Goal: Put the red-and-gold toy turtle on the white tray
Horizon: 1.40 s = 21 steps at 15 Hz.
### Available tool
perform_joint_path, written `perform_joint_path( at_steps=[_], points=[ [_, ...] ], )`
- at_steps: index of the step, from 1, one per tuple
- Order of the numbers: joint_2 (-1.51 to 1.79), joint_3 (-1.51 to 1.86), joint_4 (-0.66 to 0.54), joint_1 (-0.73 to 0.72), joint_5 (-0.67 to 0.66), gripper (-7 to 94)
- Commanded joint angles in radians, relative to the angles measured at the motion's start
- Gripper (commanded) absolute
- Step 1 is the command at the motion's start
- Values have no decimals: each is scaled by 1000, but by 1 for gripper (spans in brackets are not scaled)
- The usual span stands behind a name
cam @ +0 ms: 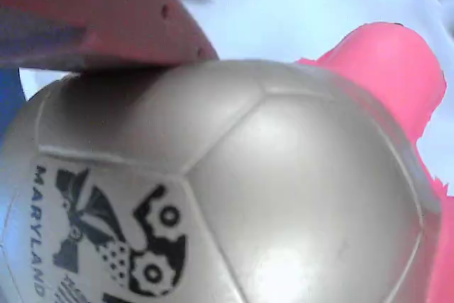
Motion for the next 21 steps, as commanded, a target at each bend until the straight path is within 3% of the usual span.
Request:
perform_joint_path(
  at_steps=[1,5,10,12,14,21],
  points=[
    [77,34,-46,15,-8,0],
    [37,44,-152,14,26,0],
    [-5,40,-161,20,12,3],
    [-12,63,-163,20,-14,33],
    [-12,83,-178,21,-23,53],
    [-12,110,-172,20,-37,56]
  ],
)
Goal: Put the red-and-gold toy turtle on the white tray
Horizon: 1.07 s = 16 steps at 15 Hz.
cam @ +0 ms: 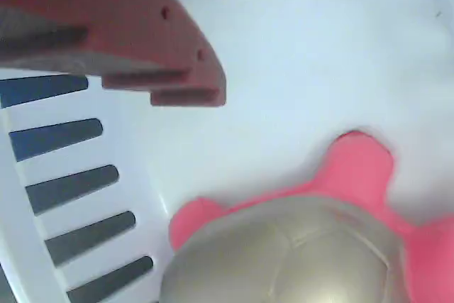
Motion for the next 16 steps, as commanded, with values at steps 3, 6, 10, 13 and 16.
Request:
perform_joint_path(
  at_steps=[3,6,10,13,16],
  points=[
    [115,-32,-91,12,60,41],
    [296,-29,-380,2,178,0],
    [551,184,-480,-184,256,0],
    [799,512,-589,-446,245,0],
    [1029,813,-686,-666,295,0]
  ],
)
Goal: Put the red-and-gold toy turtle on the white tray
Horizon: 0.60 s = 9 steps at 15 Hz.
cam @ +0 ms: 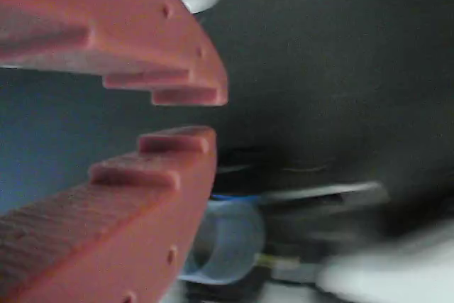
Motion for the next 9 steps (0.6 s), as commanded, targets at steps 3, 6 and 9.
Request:
perform_joint_path(
  at_steps=[3,6,9],
  points=[
    [442,445,-77,-152,8,0],
    [715,761,-31,-126,-18,0],
    [965,1020,28,-98,-21,0]
  ],
)
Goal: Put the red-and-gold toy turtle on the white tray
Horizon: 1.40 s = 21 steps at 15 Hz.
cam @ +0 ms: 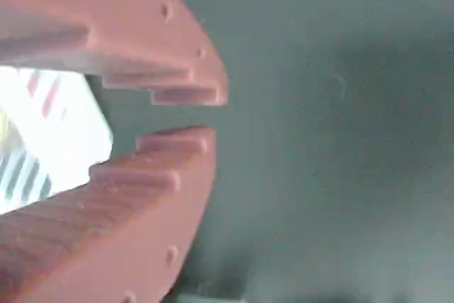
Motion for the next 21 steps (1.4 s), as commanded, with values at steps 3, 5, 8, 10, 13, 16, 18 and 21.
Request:
perform_joint_path(
  at_steps=[3,5,8,10,13,16,18,21],
  points=[
    [339,213,115,9,2,0],
    [451,259,190,8,8,0],
    [523,304,236,12,5,0],
    [523,290,307,2,43,0],
    [523,290,307,2,44,0],
    [523,290,307,2,46,0],
    [523,290,307,2,46,0],
    [523,290,307,2,46,0]
  ],
)
